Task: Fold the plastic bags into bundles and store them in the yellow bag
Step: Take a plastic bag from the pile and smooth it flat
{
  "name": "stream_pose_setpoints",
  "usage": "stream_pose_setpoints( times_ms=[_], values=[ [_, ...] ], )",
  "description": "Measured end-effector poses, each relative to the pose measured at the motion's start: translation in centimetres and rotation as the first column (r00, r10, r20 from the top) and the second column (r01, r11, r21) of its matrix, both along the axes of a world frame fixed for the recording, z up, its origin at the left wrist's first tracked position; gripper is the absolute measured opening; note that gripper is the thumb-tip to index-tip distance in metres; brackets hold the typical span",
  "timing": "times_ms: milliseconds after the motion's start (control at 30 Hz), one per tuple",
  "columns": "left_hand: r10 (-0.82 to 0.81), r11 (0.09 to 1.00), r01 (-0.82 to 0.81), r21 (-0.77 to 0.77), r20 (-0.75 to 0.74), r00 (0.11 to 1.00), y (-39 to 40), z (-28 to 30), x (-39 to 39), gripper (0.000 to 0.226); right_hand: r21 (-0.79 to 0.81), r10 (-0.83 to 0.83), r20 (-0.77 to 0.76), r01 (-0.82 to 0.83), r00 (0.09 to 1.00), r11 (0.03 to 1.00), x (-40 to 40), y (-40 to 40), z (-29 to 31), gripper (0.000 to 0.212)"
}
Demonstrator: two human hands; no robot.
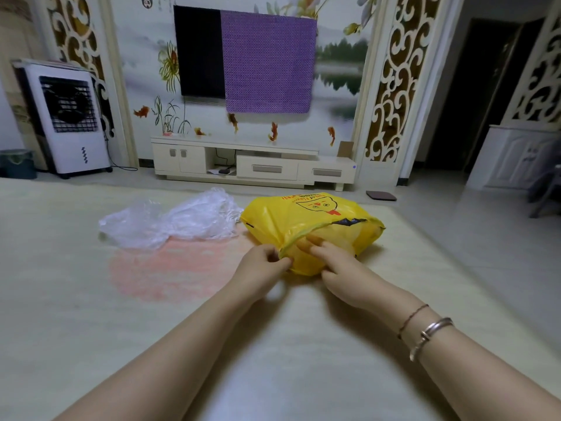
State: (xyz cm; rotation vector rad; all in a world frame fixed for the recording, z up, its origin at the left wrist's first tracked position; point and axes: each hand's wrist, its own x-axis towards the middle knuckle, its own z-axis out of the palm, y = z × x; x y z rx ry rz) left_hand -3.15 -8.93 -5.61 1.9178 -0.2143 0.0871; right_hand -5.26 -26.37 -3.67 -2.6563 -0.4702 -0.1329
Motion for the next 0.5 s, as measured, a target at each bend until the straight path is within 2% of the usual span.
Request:
stream_pose_setpoints(
  times_ms=[133, 300, 500],
  values=[
    [0.009, 0.998, -0.009, 0.056, 0.004, 1.0, 0.7, 0.1, -0.8, 0.03, 0.002, -0.015, 0.02, 0.015, 1.0, 1.0, -2.3, -1.4, 0.8, 0.066],
    [-0.023, 0.995, 0.022, 0.1, 0.014, 1.0, 2.0, 0.6, -2.0, 0.017, 0.074, -0.011, 0.125, 0.002, 0.992, 0.997, -3.7, -1.0, 1.5, 0.059],
    [0.022, 0.988, -0.026, 0.154, 0.026, 0.999, 6.1, 1.8, -3.3, 0.015, 0.155, 0.04, 0.205, -0.073, 0.978, 0.985, -4.4, 3.2, 3.0, 0.045]
  ],
)
